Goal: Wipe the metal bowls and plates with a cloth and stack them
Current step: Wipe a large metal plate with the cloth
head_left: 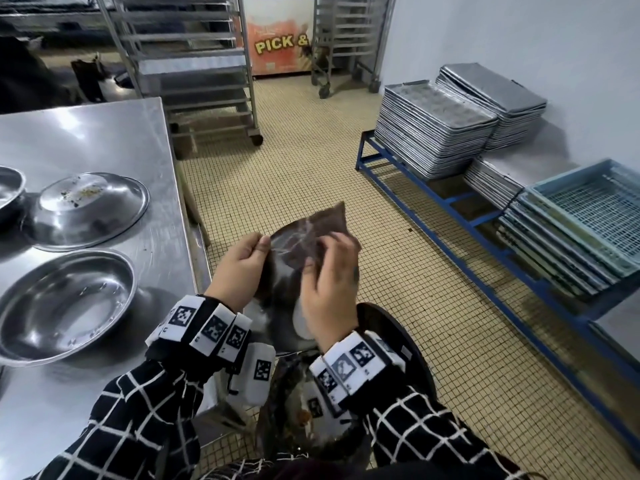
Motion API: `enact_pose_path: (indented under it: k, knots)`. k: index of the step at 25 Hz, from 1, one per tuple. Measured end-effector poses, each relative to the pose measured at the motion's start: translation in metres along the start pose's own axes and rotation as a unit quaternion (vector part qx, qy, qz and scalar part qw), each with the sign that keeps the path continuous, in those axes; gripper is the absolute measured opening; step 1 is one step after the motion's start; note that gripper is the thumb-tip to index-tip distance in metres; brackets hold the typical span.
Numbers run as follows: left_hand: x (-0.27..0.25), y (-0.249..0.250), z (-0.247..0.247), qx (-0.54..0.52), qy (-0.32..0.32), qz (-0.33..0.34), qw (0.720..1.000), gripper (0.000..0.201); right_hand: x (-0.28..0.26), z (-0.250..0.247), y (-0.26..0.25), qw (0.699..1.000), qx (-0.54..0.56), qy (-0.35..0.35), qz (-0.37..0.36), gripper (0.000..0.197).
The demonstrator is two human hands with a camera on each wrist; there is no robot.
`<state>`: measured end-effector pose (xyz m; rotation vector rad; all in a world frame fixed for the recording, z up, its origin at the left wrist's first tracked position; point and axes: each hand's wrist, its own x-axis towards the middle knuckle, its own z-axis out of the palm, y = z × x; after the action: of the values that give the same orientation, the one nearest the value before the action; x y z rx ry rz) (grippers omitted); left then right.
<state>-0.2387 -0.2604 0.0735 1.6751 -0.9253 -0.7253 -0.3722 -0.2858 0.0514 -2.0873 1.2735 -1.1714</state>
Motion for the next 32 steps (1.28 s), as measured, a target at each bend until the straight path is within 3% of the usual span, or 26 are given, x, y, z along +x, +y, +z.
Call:
enact_pose_path:
  k: [3,5,8,11,15,20,23,26,28,30,32]
  knots:
    - [0.002,0.003,0.004,-0.037,-0.012,0.001,0.999,0.021,0.002,0.008,-0.011,0.994,-0.100,0.002,-0.036,0.045]
    - [-0.001,0.003,0.004,-0.056,-0.009,0.003,0.998,0.023,0.015,0.006,-0.001,0.993,-0.117,-0.023,-0.010,0.051]
    - [-0.005,0.003,0.004,-0.067,0.013,-0.013,0.998,0.024,0.032,-0.001,0.028,0.984,0.010,-0.077,0.160,0.053]
    - [0.000,-0.005,-0.002,-0.087,0.060,-0.051,0.993,0.025,0.035,-0.017,0.055,0.929,0.170,-0.053,0.325,0.040]
    - [0.000,-0.017,-0.008,-0.114,0.051,-0.070,0.990,0.025,0.031,-0.032,0.066,0.906,0.211,-0.044,0.363,0.029]
    - [-0.004,-0.026,-0.011,-0.098,0.003,-0.030,0.995,0.014,0.049,-0.049,0.066,0.944,0.161,-0.085,0.274,0.022]
    - [-0.004,-0.017,-0.008,-0.048,-0.048,0.023,0.997,0.030,0.064,-0.057,0.063,0.973,0.078,-0.152,0.156,0.023]
    - [-0.006,-0.006,0.002,0.024,-0.094,0.060,0.993,0.020,0.072,-0.055,0.057,0.971,-0.028,-0.230,0.051,0.025]
    - [-0.008,-0.003,0.008,0.073,-0.087,0.066,0.991,0.010,0.071,-0.047,0.051,0.964,-0.076,-0.254,-0.009,0.029]
    - [-0.009,-0.007,0.010,0.095,-0.056,0.069,0.992,0.020,0.069,-0.038,0.049,0.965,-0.081,-0.247,-0.030,0.032]
    - [-0.011,-0.010,0.010,0.111,-0.011,0.064,0.992,0.025,0.064,-0.034,0.046,0.983,-0.047,-0.172,-0.036,0.030]
